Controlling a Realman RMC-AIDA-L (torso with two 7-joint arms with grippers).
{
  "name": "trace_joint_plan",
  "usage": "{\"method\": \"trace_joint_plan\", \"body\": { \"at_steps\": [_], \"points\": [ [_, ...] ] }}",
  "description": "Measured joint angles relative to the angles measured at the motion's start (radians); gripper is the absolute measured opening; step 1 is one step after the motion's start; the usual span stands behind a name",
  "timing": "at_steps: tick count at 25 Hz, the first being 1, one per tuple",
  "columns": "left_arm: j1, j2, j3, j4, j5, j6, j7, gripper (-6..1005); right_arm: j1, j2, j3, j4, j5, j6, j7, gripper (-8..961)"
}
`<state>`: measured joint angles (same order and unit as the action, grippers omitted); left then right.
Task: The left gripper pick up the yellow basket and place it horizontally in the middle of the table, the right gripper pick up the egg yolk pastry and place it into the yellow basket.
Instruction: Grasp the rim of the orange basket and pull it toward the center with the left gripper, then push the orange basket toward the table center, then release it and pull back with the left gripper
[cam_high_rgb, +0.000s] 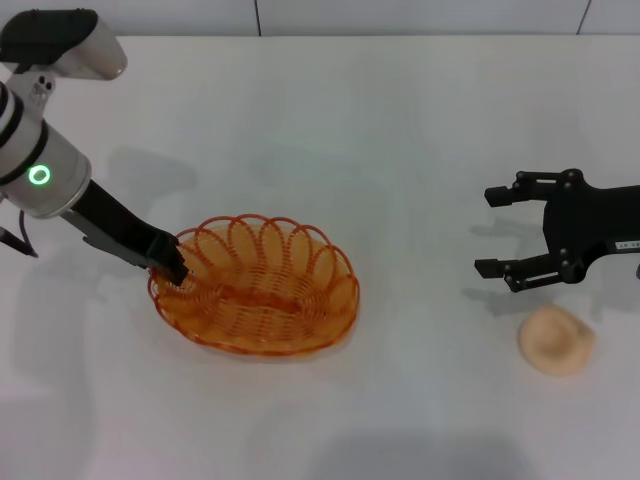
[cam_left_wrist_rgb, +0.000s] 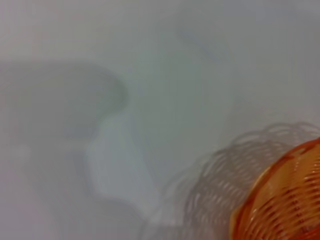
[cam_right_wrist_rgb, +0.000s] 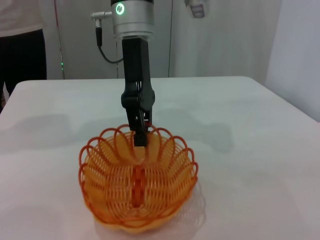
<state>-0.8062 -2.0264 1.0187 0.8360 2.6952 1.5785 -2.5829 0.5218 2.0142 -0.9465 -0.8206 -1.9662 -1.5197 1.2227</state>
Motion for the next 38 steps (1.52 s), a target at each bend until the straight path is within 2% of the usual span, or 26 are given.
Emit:
{"method": "trace_joint_plan", "body": {
  "at_steps": [3, 7, 16, 22, 25, 29, 31, 32, 38],
  "points": [
    [0.0, 0.0, 0.0, 0.0, 0.0, 0.0, 0.0, 331, -0.002, 0.0, 0.0, 0.0, 0.005, -0.003, 0.0, 869],
    [0.002, 0.0, 0.0, 0.001, 0.0, 0.0, 0.001, 132, -0.003, 0.0, 0.0, 0.0, 0.006, -0.003, 0.0, 869],
    [0.002, 0.003, -0.032, 0.035, -0.042, 0.032, -0.01, 94, -0.008, 0.0, 0.0, -0.008, 0.008, -0.007, -0.006, 869],
    [-0.023, 0.014, -0.044, 0.04, -0.108, 0.064, -0.102, 89, -0.01, 0.0, 0.0, -0.01, 0.02, -0.013, -0.044, 869],
    [-0.04, 0.004, -0.041, 0.035, -0.108, 0.066, -0.176, 86, -0.011, 0.0, 0.0, -0.015, 0.021, -0.022, -0.061, 869],
    [-0.065, -0.028, -0.038, 0.027, -0.108, 0.055, -0.258, 84, -0.011, 0.0, 0.0, -0.017, 0.024, -0.034, -0.083, 868],
    [-0.067, -0.034, -0.038, 0.027, -0.107, 0.048, -0.271, 84, -0.011, 0.0, 0.0, -0.018, 0.03, -0.042, -0.097, 868],
    [-0.071, -0.048, -0.037, 0.02, -0.107, 0.01, -0.305, 84, -0.011, 0.0, 0.0, -0.019, 0.032, -0.043, -0.101, 868],
    [-0.083, -0.052, -0.028, -0.048, -0.123, -0.074, -0.324, 84, -0.016, -0.002, 0.0, -0.035, 0.034, -0.047, -0.104, 869]
  ]
}}
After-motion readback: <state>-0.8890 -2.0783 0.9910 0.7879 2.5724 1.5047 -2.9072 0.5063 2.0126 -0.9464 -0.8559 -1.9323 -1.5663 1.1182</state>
